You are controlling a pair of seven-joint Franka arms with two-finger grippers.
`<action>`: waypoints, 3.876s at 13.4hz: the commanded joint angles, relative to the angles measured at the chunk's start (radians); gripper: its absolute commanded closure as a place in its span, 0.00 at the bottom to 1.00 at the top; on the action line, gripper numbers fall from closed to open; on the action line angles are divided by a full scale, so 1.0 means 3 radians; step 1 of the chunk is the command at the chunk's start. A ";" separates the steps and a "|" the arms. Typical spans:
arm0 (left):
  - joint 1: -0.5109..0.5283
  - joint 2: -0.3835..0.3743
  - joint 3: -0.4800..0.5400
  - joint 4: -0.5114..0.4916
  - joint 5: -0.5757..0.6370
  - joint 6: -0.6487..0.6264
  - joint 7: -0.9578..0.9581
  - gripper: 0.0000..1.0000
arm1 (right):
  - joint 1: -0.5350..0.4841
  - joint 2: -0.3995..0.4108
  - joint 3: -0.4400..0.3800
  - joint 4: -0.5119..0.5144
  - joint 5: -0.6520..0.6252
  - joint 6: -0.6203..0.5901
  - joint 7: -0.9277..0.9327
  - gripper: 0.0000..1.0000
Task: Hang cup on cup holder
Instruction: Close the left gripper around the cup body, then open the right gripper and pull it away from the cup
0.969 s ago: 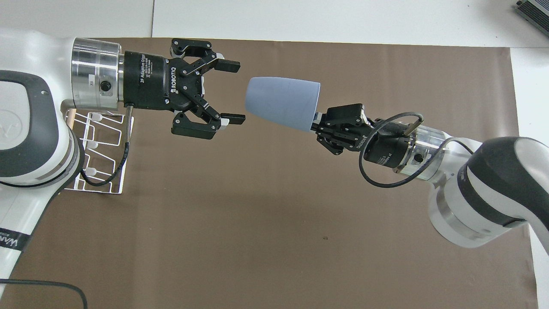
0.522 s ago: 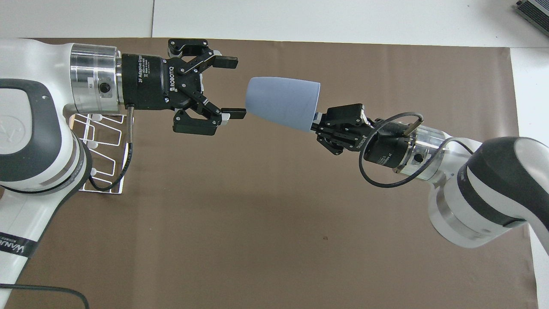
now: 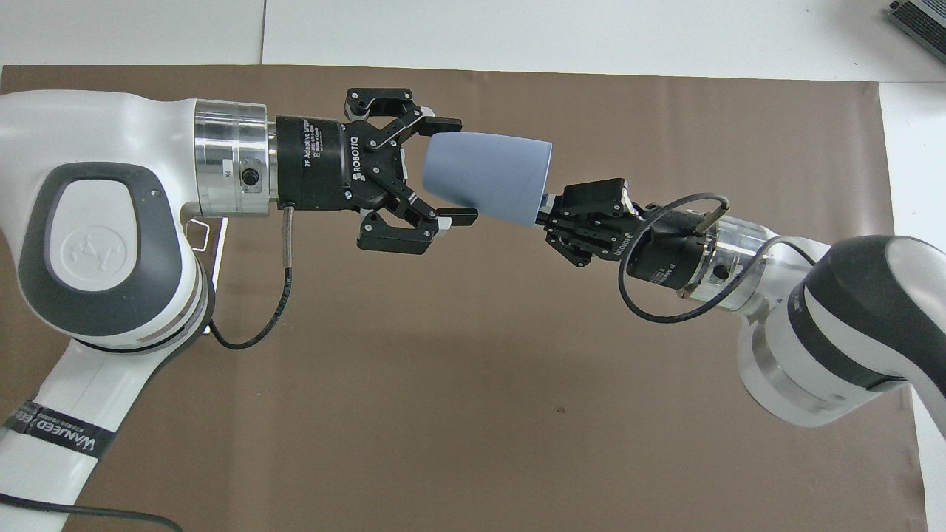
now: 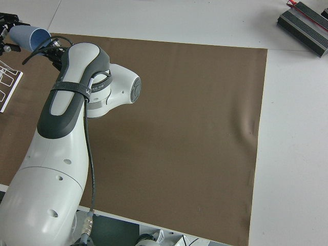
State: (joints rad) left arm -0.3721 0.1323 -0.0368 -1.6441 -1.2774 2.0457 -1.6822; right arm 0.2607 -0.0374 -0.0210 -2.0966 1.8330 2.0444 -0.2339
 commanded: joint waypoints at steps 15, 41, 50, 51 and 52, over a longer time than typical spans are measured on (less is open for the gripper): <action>-0.0171 -0.0119 0.0046 -0.0155 -0.0037 0.0130 0.0218 0.00 | 0.0031 -0.0008 -0.0001 -0.0017 0.0128 0.0073 -0.0074 1.00; -0.0145 -0.0185 0.0051 -0.0165 0.0121 0.0217 0.0233 1.00 | -0.0045 -0.0014 -0.0012 0.0009 -0.0024 0.0099 -0.0100 0.00; -0.0171 -0.0231 0.0046 -0.0226 0.1357 0.0161 0.0228 1.00 | -0.0613 -0.0024 -0.0032 0.0173 -0.1766 -0.0055 -0.0064 0.00; -0.0161 -0.0231 0.0046 -0.0226 0.1506 0.0161 0.0223 1.00 | -0.0689 -0.0014 -0.0032 0.0193 -0.2083 -0.0035 -0.0064 0.00; -0.0151 -0.0231 0.0046 -0.0226 0.1679 0.0161 0.0228 1.00 | -0.0741 -0.0003 -0.0037 0.0223 -0.2384 -0.0024 -0.0059 0.00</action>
State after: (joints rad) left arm -0.4103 0.1032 -0.0346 -1.6672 -0.8472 2.0872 -1.6161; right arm 0.0732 -0.0449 -0.0374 -2.0478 1.2398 2.0394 -0.2381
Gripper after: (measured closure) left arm 0.233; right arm 0.000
